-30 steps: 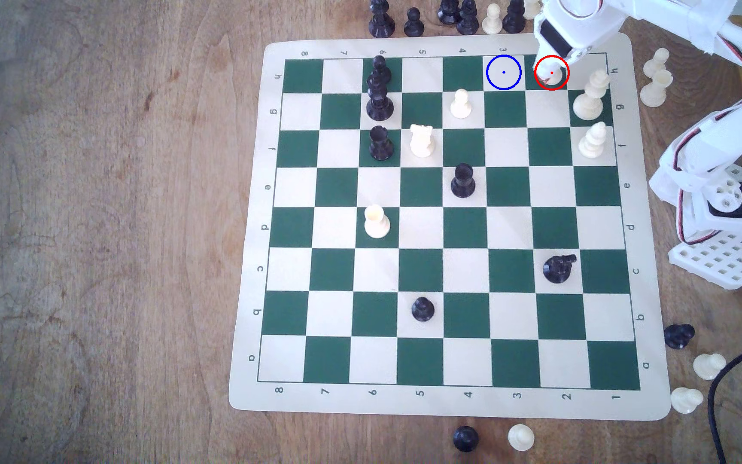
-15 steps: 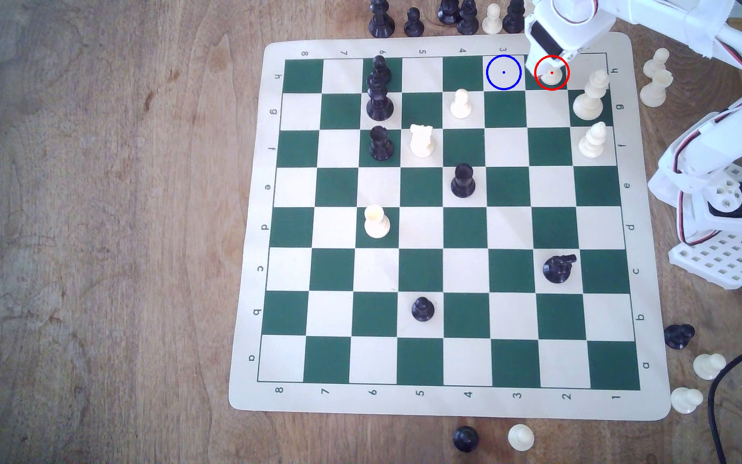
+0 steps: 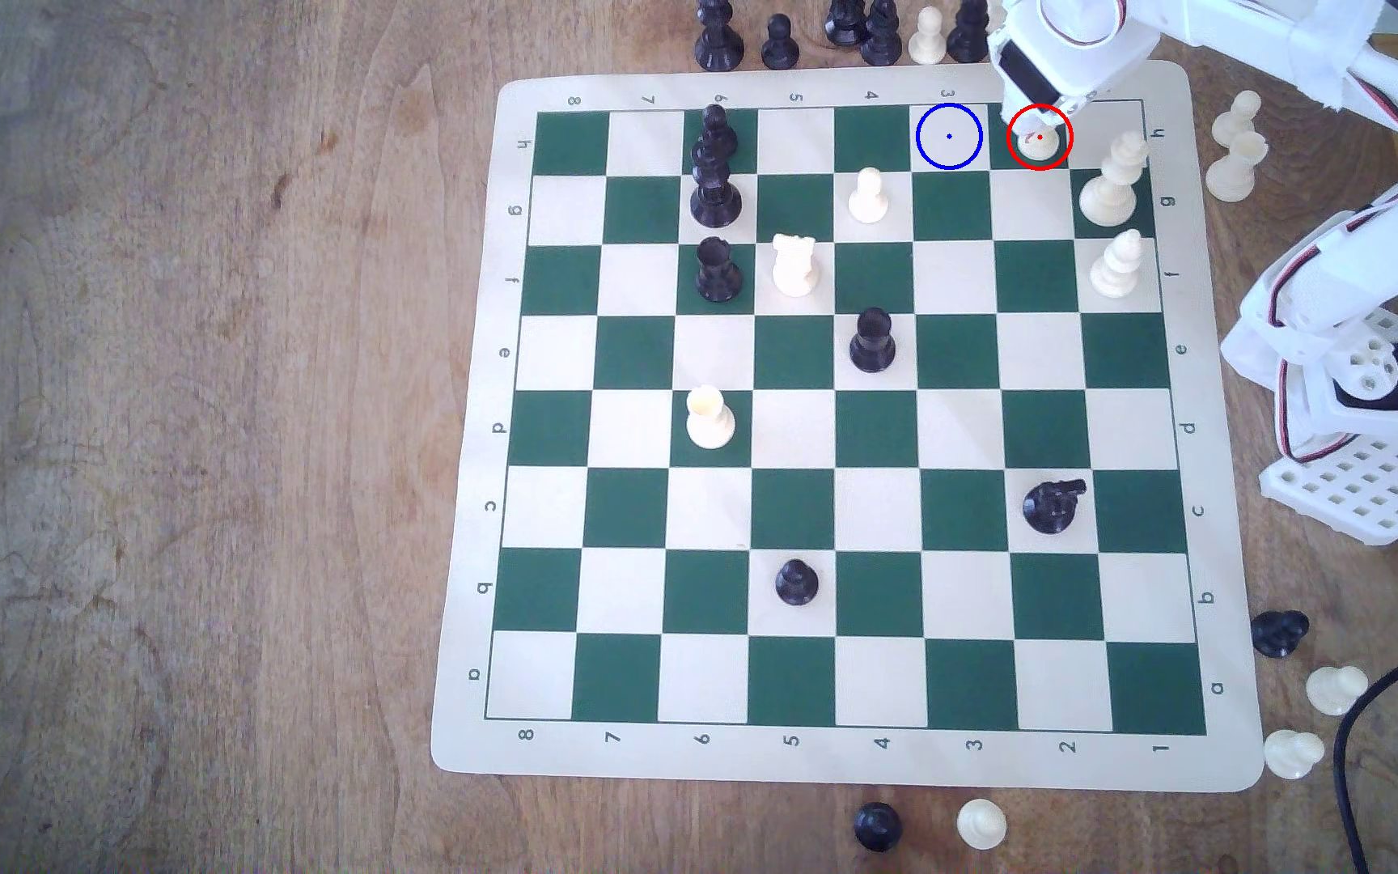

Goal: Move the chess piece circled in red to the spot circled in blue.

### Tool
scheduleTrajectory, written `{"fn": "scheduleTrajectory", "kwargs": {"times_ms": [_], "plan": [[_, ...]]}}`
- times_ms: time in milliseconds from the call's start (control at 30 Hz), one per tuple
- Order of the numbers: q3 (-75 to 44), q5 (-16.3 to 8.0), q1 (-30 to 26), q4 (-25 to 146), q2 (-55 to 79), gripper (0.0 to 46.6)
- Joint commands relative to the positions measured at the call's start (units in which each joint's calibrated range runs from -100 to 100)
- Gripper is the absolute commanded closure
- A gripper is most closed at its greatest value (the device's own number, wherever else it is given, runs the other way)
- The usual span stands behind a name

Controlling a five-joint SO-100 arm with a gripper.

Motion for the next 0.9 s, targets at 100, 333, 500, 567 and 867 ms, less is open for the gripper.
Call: {"fn": "scheduleTrajectory", "kwargs": {"times_ms": [100, 333, 500, 567, 867], "plan": [[-0.54, 0.39, -0.07, -0.77, -9.23, 46.4], [-5.44, 0.88, -1.71, 6.11, -15.26, 46.4], [-10.24, 0.44, -7.57, 5.29, -9.57, 46.4], [-11.42, 0.34, -8.83, 5.29, -8.13, 46.4], [-12.87, 0.73, -9.22, 0.78, -1.25, 46.4]]}}
